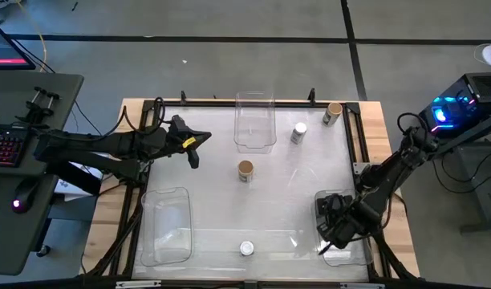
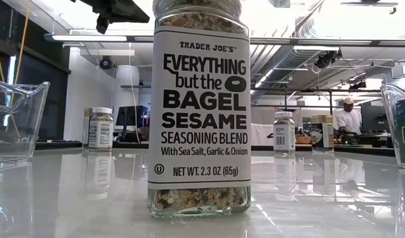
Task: Sort spices by type
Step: Put the black spice can into the right transparent bin
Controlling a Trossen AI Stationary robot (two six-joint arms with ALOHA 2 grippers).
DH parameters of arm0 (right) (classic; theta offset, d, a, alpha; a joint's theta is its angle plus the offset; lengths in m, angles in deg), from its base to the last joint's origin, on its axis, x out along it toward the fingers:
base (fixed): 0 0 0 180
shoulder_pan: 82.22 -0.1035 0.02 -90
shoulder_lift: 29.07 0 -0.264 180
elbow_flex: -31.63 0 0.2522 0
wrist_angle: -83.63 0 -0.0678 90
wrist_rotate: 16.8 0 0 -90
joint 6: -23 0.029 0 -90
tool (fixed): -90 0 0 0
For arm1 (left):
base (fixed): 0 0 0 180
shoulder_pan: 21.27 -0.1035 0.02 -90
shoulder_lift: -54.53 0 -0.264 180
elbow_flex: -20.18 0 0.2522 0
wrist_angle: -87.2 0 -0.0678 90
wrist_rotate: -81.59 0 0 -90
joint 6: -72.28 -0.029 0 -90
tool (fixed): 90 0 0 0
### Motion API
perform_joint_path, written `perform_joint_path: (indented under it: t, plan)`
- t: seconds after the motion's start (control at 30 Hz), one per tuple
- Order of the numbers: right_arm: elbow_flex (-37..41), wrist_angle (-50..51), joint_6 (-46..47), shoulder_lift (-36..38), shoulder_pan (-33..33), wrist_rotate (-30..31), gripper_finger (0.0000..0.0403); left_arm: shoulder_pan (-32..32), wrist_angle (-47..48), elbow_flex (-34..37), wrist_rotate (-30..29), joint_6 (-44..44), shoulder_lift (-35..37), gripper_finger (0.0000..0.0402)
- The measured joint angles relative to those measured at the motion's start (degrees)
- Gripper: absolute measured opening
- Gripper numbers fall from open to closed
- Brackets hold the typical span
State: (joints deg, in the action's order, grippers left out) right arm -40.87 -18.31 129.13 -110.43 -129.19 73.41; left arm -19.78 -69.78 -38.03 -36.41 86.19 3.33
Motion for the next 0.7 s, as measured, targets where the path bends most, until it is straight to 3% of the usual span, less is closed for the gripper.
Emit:
perform_joint_path:
  t: [0.33,0.7]
  plan:
    - [0.0,3.94,-9.35,0.0,4.43,-6.83,0.0001,0.0,0.84,0.0,0.0,0.02,0.0,0.0]
    - [0.0,8.12,-11.09,0.0,6.36,-6.01,0.0,-0.01,2.31,0.0,-0.01,-0.14,0.0,0.0]
